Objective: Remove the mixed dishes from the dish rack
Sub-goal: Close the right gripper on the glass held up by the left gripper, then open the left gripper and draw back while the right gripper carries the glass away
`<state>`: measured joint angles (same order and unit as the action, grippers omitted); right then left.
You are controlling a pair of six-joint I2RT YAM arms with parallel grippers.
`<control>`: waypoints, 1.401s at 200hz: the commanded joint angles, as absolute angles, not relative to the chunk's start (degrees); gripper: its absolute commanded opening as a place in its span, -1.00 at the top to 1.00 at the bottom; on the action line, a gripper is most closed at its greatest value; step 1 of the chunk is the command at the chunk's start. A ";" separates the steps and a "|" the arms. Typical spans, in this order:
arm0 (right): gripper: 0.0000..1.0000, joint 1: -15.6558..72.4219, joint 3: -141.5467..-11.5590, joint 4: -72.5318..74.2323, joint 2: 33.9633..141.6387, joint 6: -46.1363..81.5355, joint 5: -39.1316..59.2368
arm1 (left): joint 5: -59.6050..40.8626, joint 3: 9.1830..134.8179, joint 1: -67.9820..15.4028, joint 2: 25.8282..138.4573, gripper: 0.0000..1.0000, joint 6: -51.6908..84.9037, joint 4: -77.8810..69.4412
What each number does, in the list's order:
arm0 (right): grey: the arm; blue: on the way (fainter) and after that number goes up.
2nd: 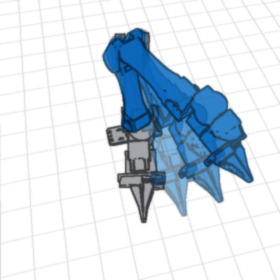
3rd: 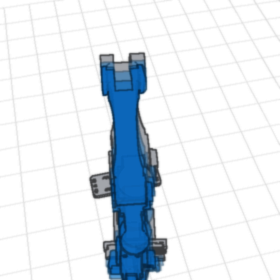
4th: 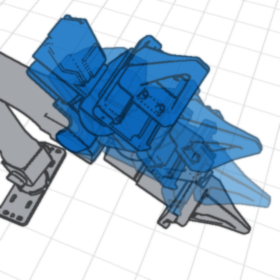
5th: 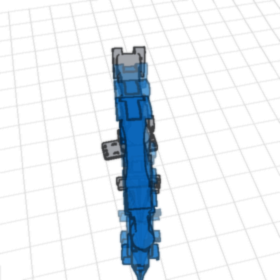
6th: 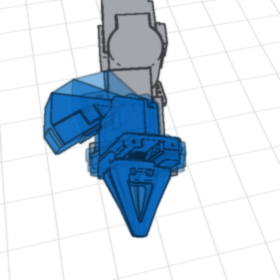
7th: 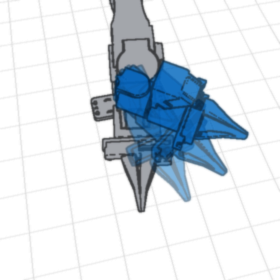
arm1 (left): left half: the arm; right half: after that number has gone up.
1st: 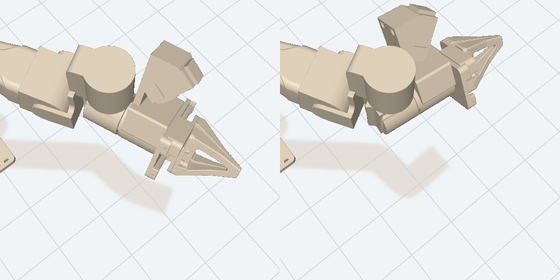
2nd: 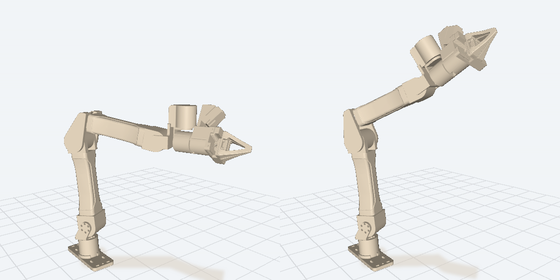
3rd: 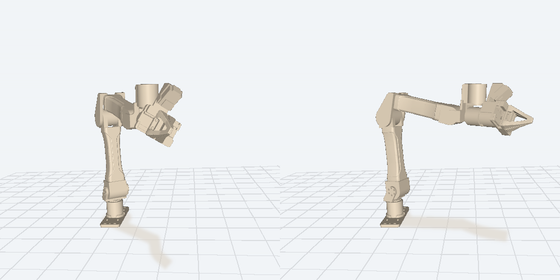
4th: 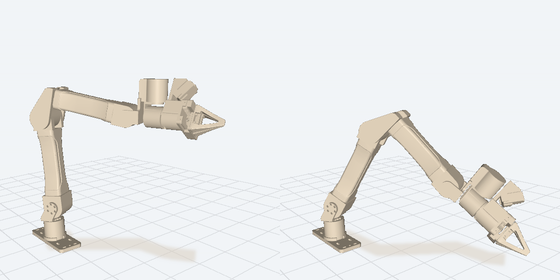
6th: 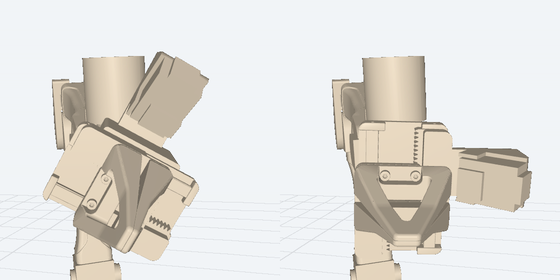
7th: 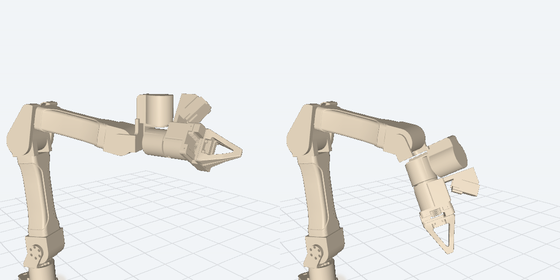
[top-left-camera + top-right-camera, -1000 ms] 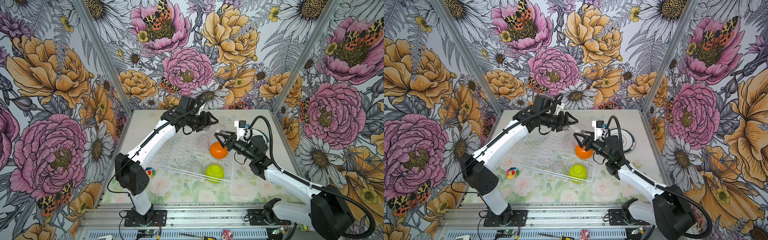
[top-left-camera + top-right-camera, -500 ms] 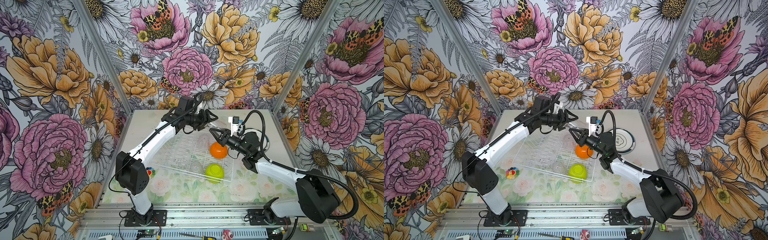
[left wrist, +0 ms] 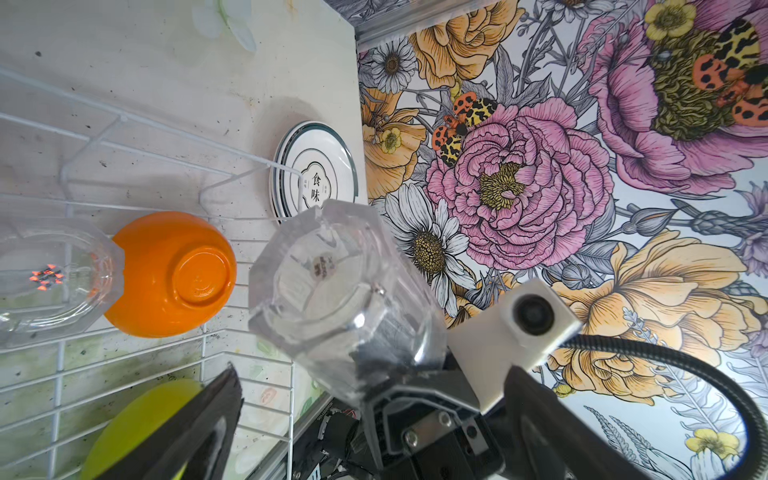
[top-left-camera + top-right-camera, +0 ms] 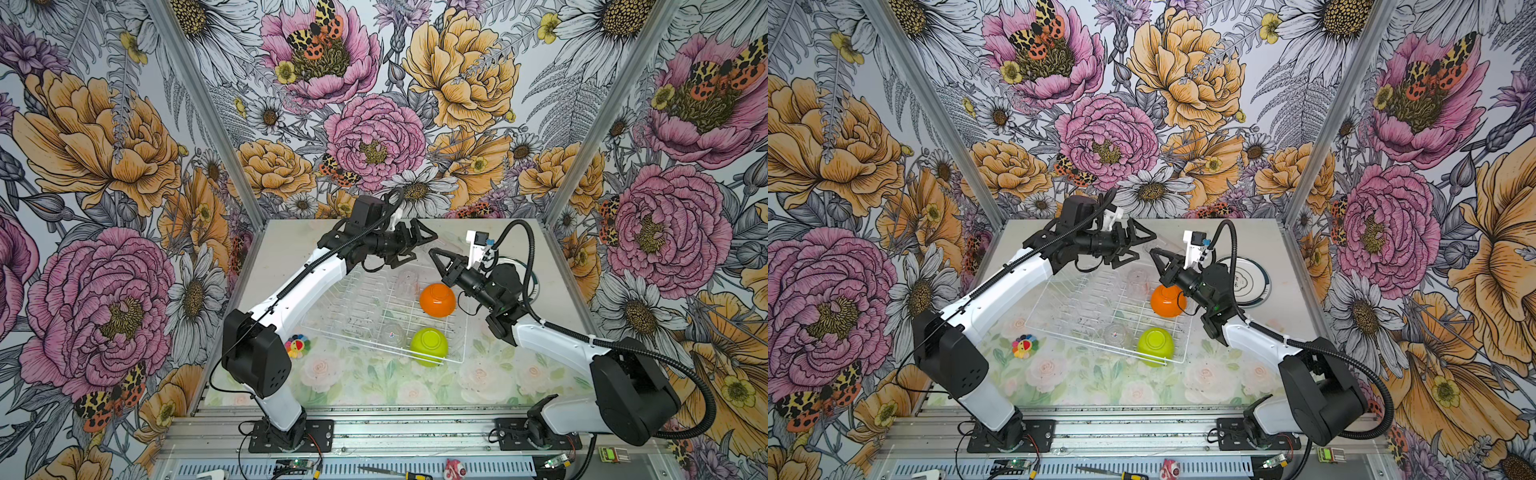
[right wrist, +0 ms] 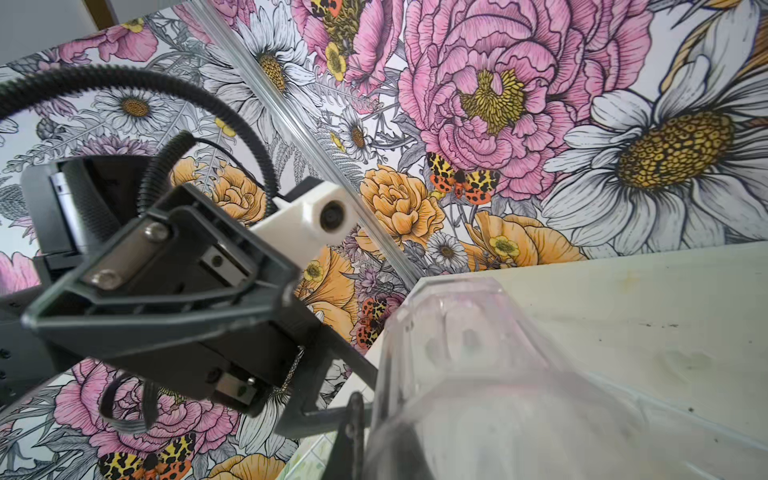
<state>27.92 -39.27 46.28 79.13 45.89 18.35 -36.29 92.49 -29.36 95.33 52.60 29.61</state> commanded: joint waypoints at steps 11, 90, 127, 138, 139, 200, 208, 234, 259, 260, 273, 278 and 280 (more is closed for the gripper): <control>1.00 28.00 -38.46 46.56 76.34 45.49 15.24 | -36.00 89.57 -25.40 91.52 -0.97 52.39 27.87; 1.00 24.79 -36.35 39.87 71.50 43.85 12.89 | -37.07 81.98 -20.43 84.88 -0.97 47.54 28.43; 1.00 20.52 -38.84 20.89 64.64 37.90 8.10 | -29.47 73.68 -18.81 74.04 -0.97 36.90 34.12; 1.00 19.67 -40.78 15.03 63.57 35.53 5.23 | -25.60 70.92 -19.31 69.98 -0.97 34.51 35.44; 1.00 19.63 -40.95 14.50 63.56 35.35 5.03 | -25.19 70.53 -19.37 69.53 -0.97 34.35 35.48; 1.00 15.91 -62.41 -14.53 75.77 25.05 1.25 | 1.54 53.45 -30.10 50.64 -0.97 31.81 34.75; 1.00 15.28 -65.70 -17.02 78.52 24.64 1.31 | 3.09 52.07 -31.57 49.88 -0.97 31.91 33.91; 1.00 13.99 -76.19 -23.46 87.30 23.57 0.98 | 5.78 49.02 -33.47 48.83 -0.97 32.62 30.78; 1.00 13.85 -83.40 -26.64 94.28 22.73 -2.09 | 9.18 46.78 -33.75 47.12 -0.97 32.91 27.14; 1.00 13.87 -83.75 -26.68 94.51 22.70 -2.15 | 9.38 46.68 -33.75 47.03 -0.97 32.94 26.89; 1.00 13.72 -86.45 -27.15 97.28 22.42 -2.52 | 10.52 45.32 -33.84 45.93 -0.97 32.92 24.30; 1.00 13.65 -87.44 -27.28 98.31 22.37 -2.63 | 10.55 44.89 -33.84 45.52 -0.97 32.96 23.30; 1.00 13.56 -87.84 -27.37 98.73 22.36 -2.61 | 10.55 44.69 -33.84 45.42 -0.97 32.96 22.94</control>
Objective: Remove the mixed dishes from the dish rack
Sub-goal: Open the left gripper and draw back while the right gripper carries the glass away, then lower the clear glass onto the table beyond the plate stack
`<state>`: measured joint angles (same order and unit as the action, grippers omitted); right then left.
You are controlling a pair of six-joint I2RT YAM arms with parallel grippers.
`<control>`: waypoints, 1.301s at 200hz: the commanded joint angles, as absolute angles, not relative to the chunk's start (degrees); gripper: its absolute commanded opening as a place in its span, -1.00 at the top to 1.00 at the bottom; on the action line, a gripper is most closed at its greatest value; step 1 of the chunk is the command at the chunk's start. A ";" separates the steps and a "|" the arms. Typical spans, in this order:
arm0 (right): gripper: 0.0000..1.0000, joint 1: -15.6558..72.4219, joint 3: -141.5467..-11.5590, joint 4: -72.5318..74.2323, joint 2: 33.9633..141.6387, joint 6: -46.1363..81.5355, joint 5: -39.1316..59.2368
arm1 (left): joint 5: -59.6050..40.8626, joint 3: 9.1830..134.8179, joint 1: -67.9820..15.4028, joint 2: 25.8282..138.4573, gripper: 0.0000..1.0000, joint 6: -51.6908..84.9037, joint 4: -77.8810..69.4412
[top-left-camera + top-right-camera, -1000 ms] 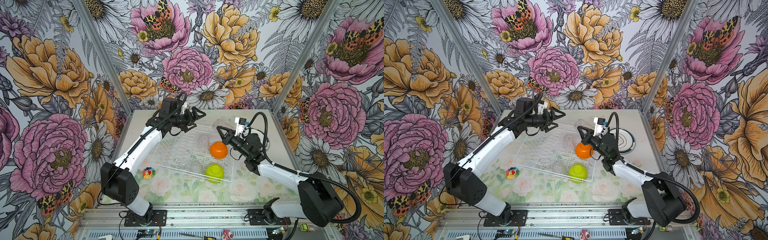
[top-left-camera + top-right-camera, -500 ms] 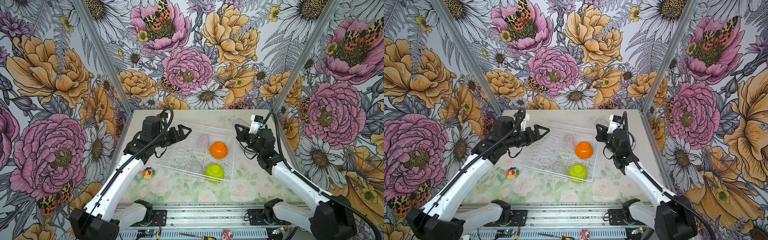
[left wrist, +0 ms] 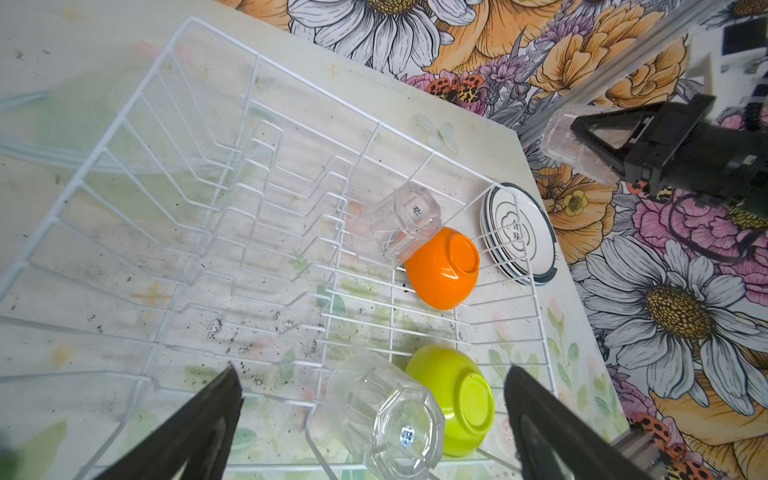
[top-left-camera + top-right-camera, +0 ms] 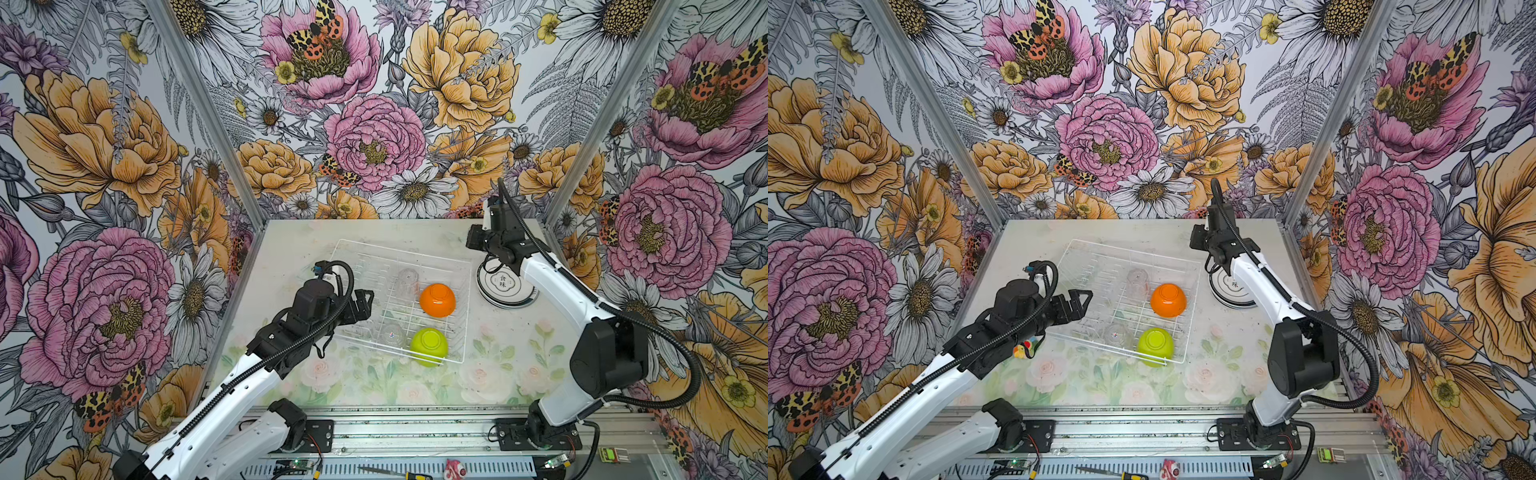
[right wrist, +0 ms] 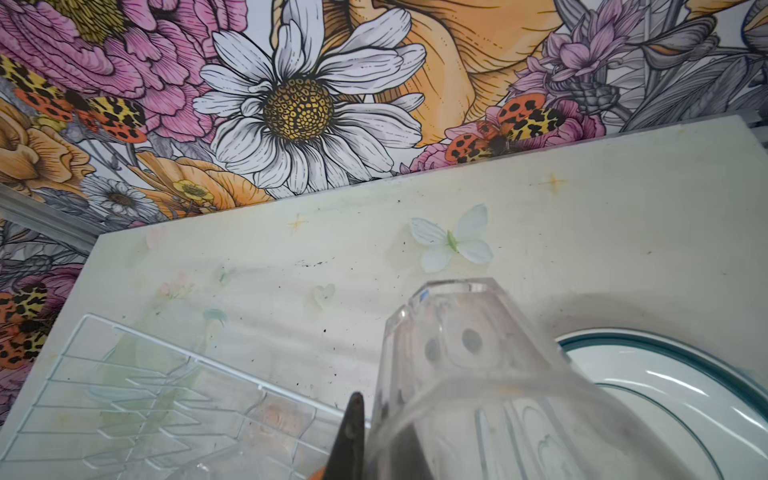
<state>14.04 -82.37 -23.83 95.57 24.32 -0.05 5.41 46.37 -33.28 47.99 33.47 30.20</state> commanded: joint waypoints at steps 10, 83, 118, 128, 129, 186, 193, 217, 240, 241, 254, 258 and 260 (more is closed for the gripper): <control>1.00 13.38 -90.15 -28.03 100.70 22.20 -2.50 | 10.38 44.23 -33.97 44.88 -0.97 32.95 22.01; 1.00 11.09 -108.18 -37.23 115.92 19.62 -6.25 | 9.77 43.91 -34.21 44.13 -0.97 32.03 20.87; 1.00 10.60 -111.59 -39.28 121.19 19.34 -5.80 | 8.88 42.75 -34.61 44.12 -0.97 32.51 18.08; 1.00 10.47 -111.92 -39.50 122.12 19.15 -5.65 | 8.79 42.76 -34.80 44.42 -0.97 32.49 17.77; 1.00 10.51 -111.95 -39.48 122.23 19.15 -5.68 | 8.79 42.74 -34.80 44.45 -0.97 32.51 17.76; 1.00 10.55 -113.11 -39.91 125.95 18.59 -4.51 | 8.61 42.86 -35.24 46.70 -0.97 32.43 16.35; 1.00 10.54 -113.25 -39.90 126.32 18.51 -4.36 | 8.55 42.88 -35.34 46.92 -0.97 32.31 16.18; 1.00 10.55 -113.21 -39.91 127.58 18.29 -4.82 | 8.44 43.06 -35.50 47.50 -0.97 32.26 15.84; 1.00 10.55 -113.54 -39.90 128.83 18.28 -4.41 | 8.53 43.02 -35.56 47.79 -0.97 32.34 15.40; 1.00 10.55 -113.55 -39.90 128.93 18.24 -4.40 | 8.53 43.04 -35.53 47.80 -0.97 32.30 15.35; 1.00 10.62 -113.86 -39.99 129.69 18.25 -4.22 | 8.51 43.05 -35.60 47.99 -0.97 32.31 15.13; 1.00 10.61 -113.99 -39.96 129.88 18.20 -4.22 | 8.48 43.07 -35.60 48.07 -0.97 32.34 15.05; 1.00 10.63 -113.99 -39.98 129.94 18.28 -4.22 | 8.51 43.07 -35.62 48.12 -0.97 32.34 15.03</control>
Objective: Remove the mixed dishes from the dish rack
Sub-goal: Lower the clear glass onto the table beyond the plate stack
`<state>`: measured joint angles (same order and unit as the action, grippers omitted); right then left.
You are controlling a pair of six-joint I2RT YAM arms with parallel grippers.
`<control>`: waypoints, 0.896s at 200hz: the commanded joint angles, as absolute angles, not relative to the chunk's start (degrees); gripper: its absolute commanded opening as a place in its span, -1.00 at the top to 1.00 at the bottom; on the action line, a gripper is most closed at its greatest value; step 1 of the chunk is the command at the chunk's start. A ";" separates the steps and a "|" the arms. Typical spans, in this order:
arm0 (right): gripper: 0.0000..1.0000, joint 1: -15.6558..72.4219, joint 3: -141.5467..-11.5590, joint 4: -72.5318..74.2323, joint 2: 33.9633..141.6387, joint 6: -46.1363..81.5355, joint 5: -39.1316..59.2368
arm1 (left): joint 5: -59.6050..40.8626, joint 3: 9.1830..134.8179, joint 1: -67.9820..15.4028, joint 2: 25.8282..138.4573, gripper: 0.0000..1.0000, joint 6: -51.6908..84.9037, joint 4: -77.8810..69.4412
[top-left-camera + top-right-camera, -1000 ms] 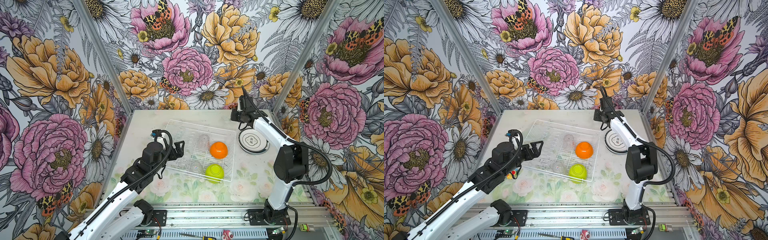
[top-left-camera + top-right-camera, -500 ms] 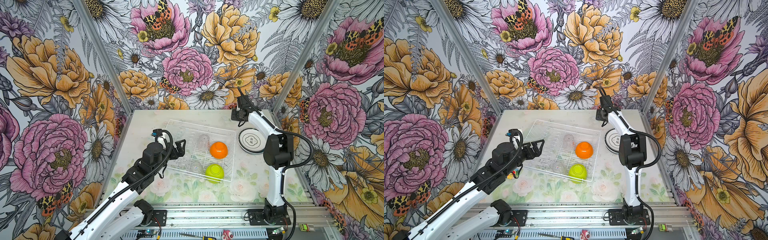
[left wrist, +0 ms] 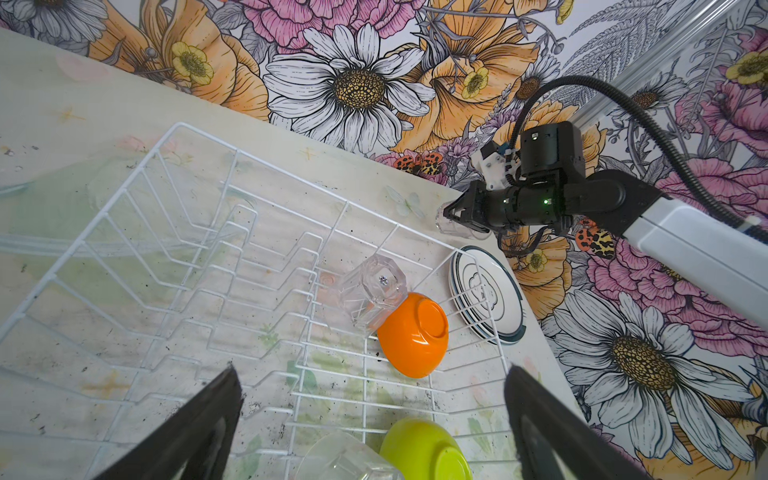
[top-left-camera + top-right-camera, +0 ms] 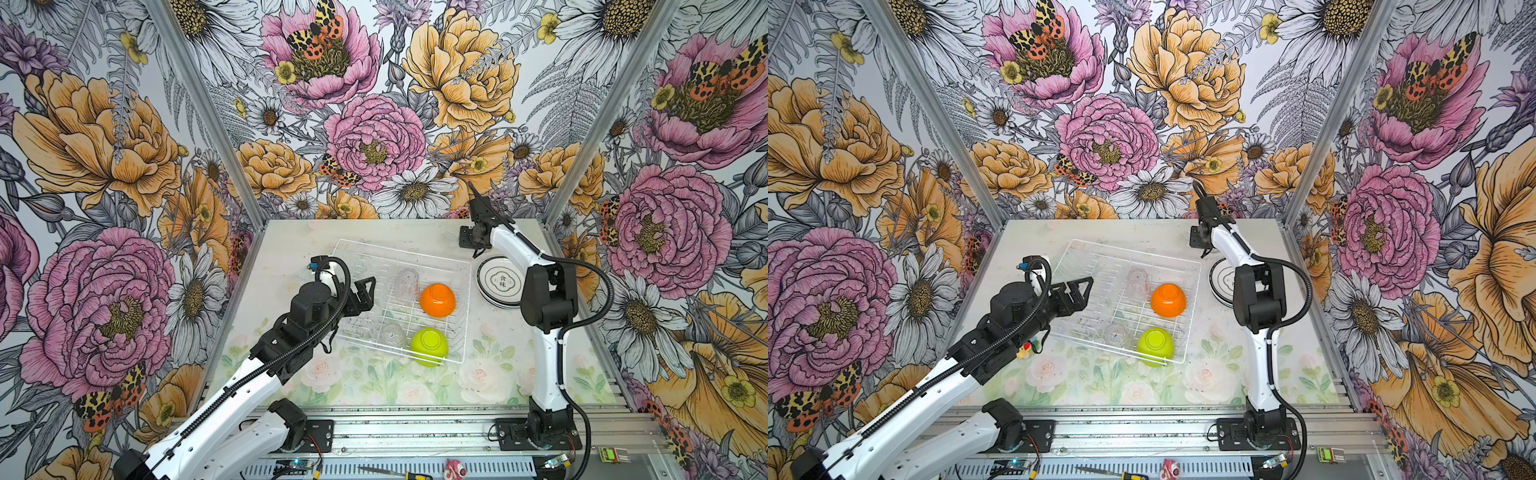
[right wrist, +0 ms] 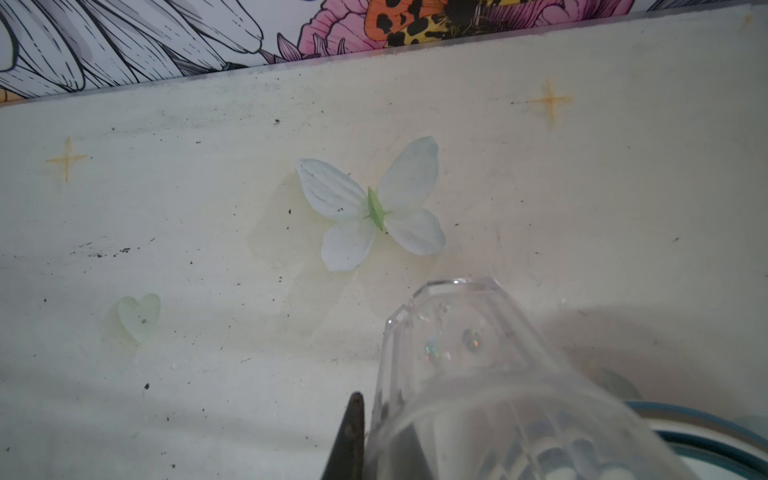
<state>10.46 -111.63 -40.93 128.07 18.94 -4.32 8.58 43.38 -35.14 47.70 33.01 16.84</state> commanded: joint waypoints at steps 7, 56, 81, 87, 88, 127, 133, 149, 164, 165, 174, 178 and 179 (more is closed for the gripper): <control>1.00 10.63 -114.15 -40.08 130.33 18.22 -4.29 | 8.44 43.14 -35.69 48.29 -0.97 32.34 14.95; 0.76 10.71 -114.35 -40.25 131.35 17.93 -4.57 | 8.26 43.37 -35.79 49.54 -0.97 32.34 14.09; 0.27 10.72 -114.36 -40.25 131.40 17.87 -4.00 | 7.69 43.72 -35.86 50.60 -0.97 32.17 13.71; 0.19 10.70 -114.39 -40.25 131.40 17.80 -3.74 | 7.63 43.80 -35.86 50.91 -0.97 32.08 13.71; 0.18 10.67 -114.41 -40.25 131.40 17.82 -3.67 | 7.64 43.79 -35.86 50.95 -0.97 32.08 13.71; 0.04 10.72 -114.44 -40.25 130.12 18.25 -1.49 | 7.47 43.99 -35.86 52.37 -0.97 31.64 13.21; 0.04 10.61 -114.43 -40.25 129.51 18.43 -0.92 | 7.33 44.08 -35.86 52.75 -0.97 31.48 13.18; 0.01 10.63 -114.00 -40.17 127.23 18.53 -0.11 | 7.04 44.67 -35.86 54.07 -0.97 30.92 13.68; -0.03 10.55 -113.12 -40.00 124.50 18.56 -0.69 | 6.60 45.10 -35.86 55.50 -0.97 30.49 14.14; -0.03 10.55 -113.12 -39.99 124.30 18.55 -0.74 | 6.55 45.14 -35.86 55.61 -0.97 30.45 14.19; -0.07 10.55 -112.41 -39.91 122.62 18.81 -0.87 | 6.34 45.55 -35.86 56.59 -0.97 29.89 14.47; -0.07 10.51 -112.14 -39.91 121.86 18.93 -0.88 | 6.28 45.82 -35.86 57.06 -0.97 29.69 14.65; -0.08 10.53 -112.06 -39.91 121.70 18.96 -0.83 | 6.26 45.89 -35.86 57.18 -0.97 29.61 14.66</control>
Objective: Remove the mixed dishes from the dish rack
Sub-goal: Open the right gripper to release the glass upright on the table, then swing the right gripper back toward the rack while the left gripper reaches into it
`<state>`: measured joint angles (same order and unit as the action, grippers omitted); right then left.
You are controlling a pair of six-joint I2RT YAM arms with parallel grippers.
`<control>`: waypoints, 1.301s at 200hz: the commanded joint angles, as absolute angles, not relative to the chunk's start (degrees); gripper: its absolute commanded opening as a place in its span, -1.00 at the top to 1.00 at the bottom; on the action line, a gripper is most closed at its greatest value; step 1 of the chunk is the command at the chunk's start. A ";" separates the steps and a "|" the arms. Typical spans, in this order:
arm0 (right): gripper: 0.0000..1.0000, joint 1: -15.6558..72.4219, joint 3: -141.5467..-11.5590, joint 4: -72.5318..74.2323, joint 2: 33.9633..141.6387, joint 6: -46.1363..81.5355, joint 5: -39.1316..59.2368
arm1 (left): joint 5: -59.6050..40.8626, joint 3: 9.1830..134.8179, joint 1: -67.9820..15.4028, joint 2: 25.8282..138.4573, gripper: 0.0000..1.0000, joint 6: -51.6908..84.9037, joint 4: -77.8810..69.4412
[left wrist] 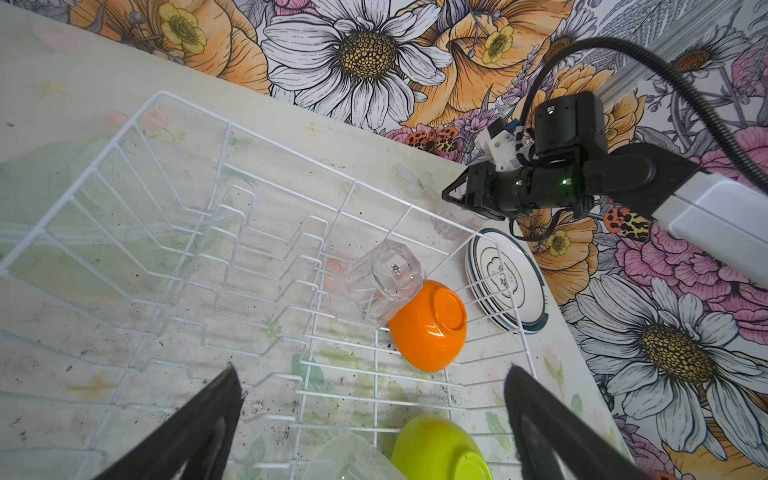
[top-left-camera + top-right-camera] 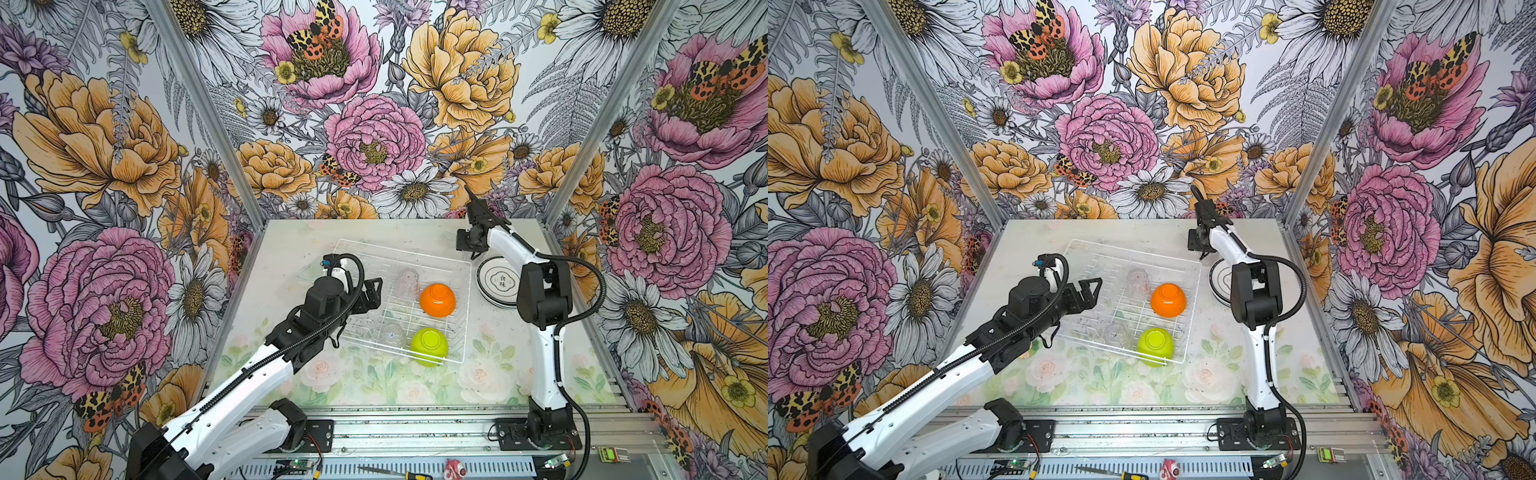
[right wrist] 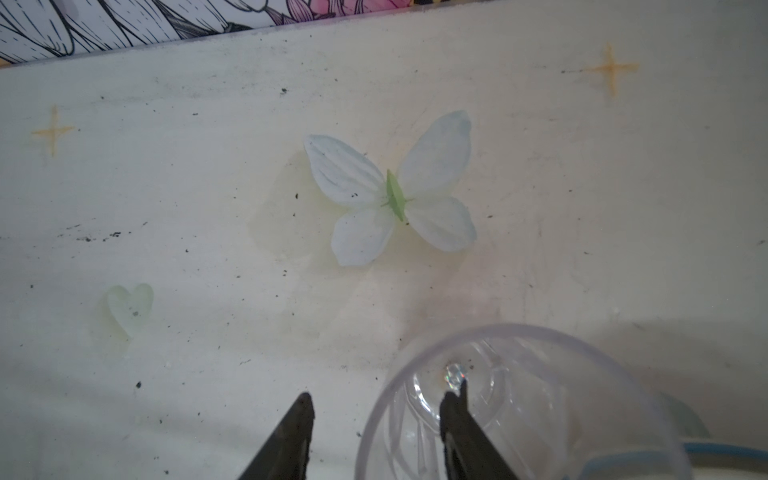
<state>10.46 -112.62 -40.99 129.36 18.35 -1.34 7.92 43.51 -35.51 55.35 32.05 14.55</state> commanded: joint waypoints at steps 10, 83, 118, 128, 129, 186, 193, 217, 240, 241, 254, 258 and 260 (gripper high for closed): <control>-0.11 10.52 -111.37 -39.75 119.97 19.23 -0.08 | 6.16 46.80 -35.86 58.48 -0.97 28.85 15.00; -0.24 10.46 -89.11 -33.16 97.15 23.02 7.98 | 3.96 61.53 -35.51 76.77 -0.97 23.19 18.10; -0.32 10.35 -69.88 -26.23 81.48 21.59 11.54 | 0.30 68.03 -35.87 85.64 -0.97 22.60 20.49; -0.35 10.27 -66.64 -25.93 78.04 21.03 11.63 | 0.16 69.37 -35.95 87.52 -0.97 22.50 21.00; -0.36 10.23 -66.32 -25.89 77.69 20.93 11.75 | 0.17 69.45 -35.95 87.66 -0.97 22.50 21.00; -0.49 10.26 -51.69 -22.52 62.80 23.61 15.48 | 2.59 74.08 -36.27 95.21 -0.97 22.41 21.90; -0.51 10.28 -50.00 -22.14 61.01 23.83 15.42 | 3.33 74.27 -36.30 95.80 -0.97 22.38 22.05; -0.53 10.30 -45.41 -20.88 57.22 25.40 15.81 | 6.53 75.33 -36.61 97.43 -0.97 22.09 23.55; -0.53 10.45 -43.16 -19.55 55.87 28.00 17.26 | 7.60 77.17 -36.96 99.24 -0.97 21.60 25.24; -0.53 10.46 -43.07 -19.49 55.80 28.15 17.29 | 7.62 77.26 -36.98 99.32 -0.97 21.57 25.32; -0.53 10.69 -41.96 -18.26 54.92 29.68 17.58 | 8.02 78.08 -37.44 100.08 -0.97 21.32 25.84; -0.53 10.84 -41.54 -17.89 54.63 30.10 17.58 | 8.21 78.32 -37.57 100.31 -0.97 21.27 25.97; -0.53 10.93 -41.32 -17.72 54.31 30.31 17.58 | 8.25 78.42 -37.61 100.42 -0.97 21.34 25.94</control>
